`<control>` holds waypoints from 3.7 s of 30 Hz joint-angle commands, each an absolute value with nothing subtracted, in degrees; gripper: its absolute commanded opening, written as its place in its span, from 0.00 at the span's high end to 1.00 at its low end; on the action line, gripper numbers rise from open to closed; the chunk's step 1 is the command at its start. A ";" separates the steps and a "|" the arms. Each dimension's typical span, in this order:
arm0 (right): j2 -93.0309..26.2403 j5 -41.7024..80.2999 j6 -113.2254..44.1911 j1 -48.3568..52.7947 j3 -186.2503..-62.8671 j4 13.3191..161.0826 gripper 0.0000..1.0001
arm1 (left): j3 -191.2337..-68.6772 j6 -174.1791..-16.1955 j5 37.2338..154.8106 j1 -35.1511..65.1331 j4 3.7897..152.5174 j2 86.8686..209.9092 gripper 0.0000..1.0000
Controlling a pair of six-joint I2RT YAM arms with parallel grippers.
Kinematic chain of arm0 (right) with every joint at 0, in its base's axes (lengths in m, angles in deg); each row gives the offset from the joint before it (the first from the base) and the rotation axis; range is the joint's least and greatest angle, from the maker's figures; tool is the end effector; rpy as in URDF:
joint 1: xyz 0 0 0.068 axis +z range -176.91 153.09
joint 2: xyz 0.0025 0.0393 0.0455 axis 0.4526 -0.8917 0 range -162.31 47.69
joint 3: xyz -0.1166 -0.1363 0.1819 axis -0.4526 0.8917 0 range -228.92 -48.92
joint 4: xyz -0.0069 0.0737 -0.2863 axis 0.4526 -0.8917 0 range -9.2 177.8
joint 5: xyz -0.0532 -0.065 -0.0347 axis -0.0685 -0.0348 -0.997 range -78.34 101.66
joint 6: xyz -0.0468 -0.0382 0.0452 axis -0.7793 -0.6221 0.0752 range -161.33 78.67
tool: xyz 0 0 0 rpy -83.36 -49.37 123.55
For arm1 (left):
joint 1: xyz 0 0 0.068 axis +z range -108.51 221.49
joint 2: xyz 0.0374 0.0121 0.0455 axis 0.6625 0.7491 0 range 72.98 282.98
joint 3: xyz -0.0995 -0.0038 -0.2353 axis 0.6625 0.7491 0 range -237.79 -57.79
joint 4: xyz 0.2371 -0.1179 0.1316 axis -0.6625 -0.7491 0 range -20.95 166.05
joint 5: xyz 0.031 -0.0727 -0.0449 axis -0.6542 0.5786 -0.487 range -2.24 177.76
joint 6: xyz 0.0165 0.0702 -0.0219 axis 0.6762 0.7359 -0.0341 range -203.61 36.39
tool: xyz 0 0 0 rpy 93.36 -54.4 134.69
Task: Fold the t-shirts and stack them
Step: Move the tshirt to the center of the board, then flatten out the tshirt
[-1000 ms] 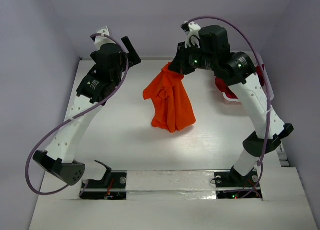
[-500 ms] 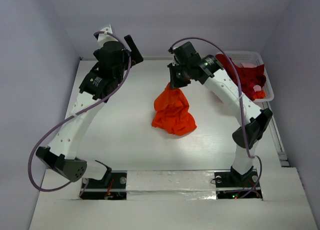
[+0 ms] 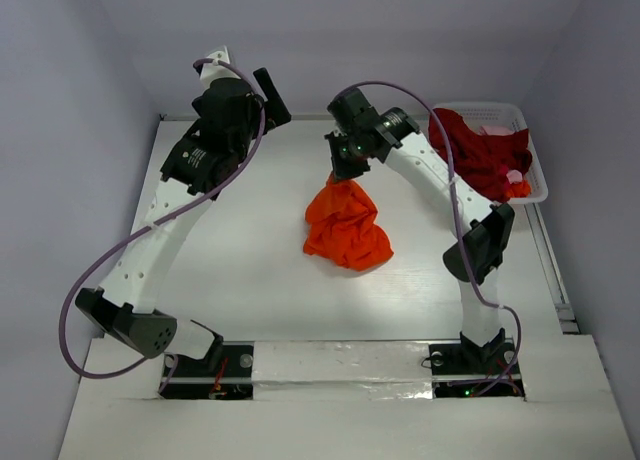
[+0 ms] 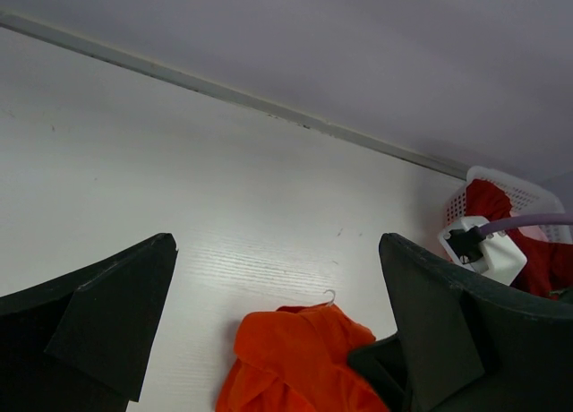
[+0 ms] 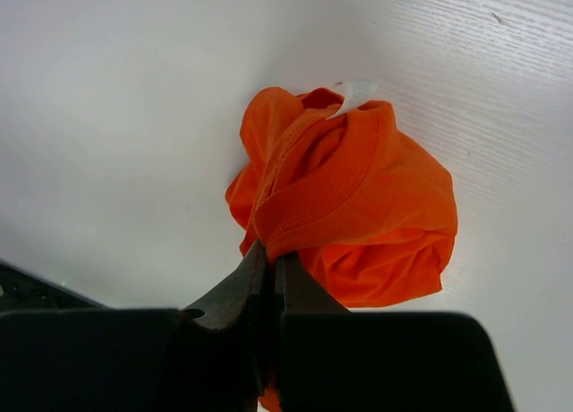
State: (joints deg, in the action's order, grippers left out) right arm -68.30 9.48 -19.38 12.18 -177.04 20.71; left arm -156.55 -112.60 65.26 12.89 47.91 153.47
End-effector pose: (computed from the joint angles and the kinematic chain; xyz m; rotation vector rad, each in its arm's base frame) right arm 0.3656 0.2940 0.3398 -0.3679 2.5450 0.3702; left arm 0.3262 -0.1503 0.4786 -0.2940 1.7213 -0.3975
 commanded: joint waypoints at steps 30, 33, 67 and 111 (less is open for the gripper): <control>-67.45 5.15 -18.40 18.36 -167.24 27.41 0.08 | -158.07 -112.26 63.94 13.54 47.40 151.21 0.01; -66.67 5.15 -16.12 16.34 -165.56 29.26 0.10 | -158.16 -112.26 64.21 13.54 47.22 150.94 0.01; -61.92 2.52 2.78 8.42 -147.02 38.92 0.21 | -160.27 -111.03 64.12 14.60 46.25 151.21 0.01; -59.80 6.03 -3.45 10.62 -139.80 43.50 0.39 | -160.44 -111.12 65.08 16.18 46.96 152.44 0.01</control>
